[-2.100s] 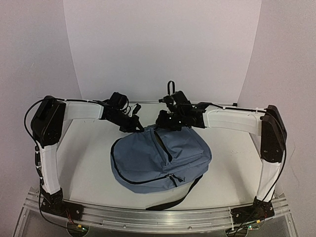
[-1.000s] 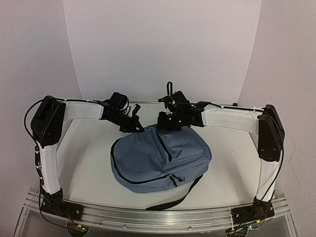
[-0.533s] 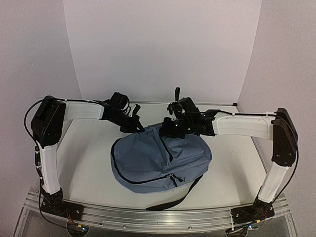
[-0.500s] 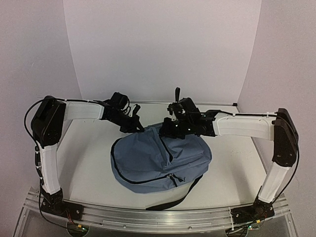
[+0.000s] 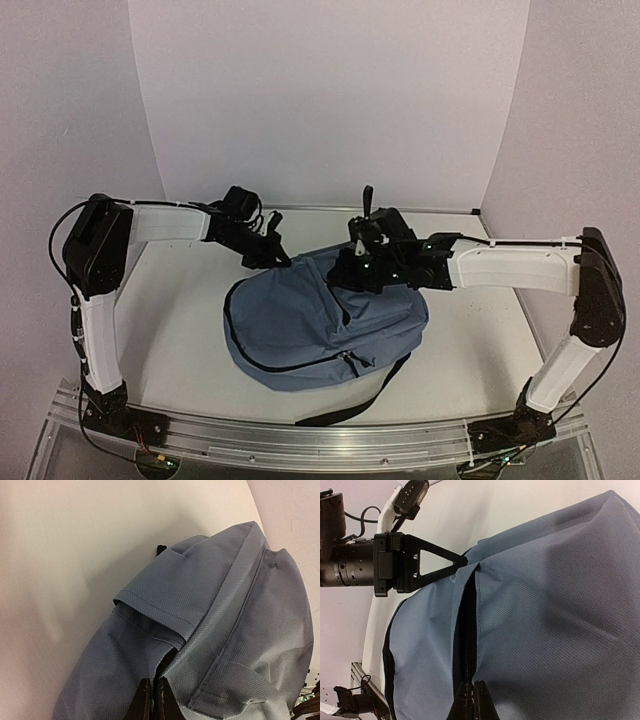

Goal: Pack the student bag
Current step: Zip the student bag at the center of the board.

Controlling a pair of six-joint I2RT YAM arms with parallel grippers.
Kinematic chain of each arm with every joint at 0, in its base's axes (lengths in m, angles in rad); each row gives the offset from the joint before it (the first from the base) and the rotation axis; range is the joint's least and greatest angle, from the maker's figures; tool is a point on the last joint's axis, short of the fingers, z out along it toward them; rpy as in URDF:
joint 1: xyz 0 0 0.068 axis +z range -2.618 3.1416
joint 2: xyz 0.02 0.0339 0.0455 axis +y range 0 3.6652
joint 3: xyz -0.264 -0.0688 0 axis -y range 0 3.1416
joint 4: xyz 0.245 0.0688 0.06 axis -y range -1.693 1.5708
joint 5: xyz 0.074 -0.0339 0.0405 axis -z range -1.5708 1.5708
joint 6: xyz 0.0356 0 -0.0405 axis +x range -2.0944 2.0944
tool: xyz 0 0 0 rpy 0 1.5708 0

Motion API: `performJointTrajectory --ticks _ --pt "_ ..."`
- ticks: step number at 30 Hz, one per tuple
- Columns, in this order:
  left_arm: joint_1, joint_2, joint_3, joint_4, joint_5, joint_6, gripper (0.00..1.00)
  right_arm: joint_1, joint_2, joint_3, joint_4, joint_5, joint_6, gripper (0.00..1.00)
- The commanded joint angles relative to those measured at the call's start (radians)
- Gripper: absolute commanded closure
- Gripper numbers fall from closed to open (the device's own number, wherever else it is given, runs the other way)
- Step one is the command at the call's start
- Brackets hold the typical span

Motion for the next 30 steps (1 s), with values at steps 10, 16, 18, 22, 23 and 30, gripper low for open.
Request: performJointTrajectory --ticks 10,16,18,22,23,30 --pt "0.085 0.021 0.063 0.003 -0.113 -0.02 1.0 0.053 -0.146 -0.137 0.011 -0.012 0.082 1.0" --pt "0.097 0.035 0.081 0.004 -0.109 -0.015 1.0 0.065 -0.19 -0.214 0.012 -0.011 0.116 1.0" --pt "0.101 0.035 0.085 0.005 -0.108 -0.012 1.0 0.066 -0.196 -0.232 0.013 -0.009 0.122 1.0" --pt "0.111 0.04 0.1 0.007 -0.11 -0.005 1.0 0.074 -0.19 -0.244 0.013 -0.012 0.132 1.0" --pt "0.115 0.042 0.105 0.006 -0.111 -0.003 1.0 0.079 -0.19 -0.244 0.013 -0.013 0.135 1.0" --pt "0.149 0.073 0.166 -0.014 -0.118 0.017 1.0 0.105 -0.191 -0.254 0.013 -0.018 0.156 1.0"
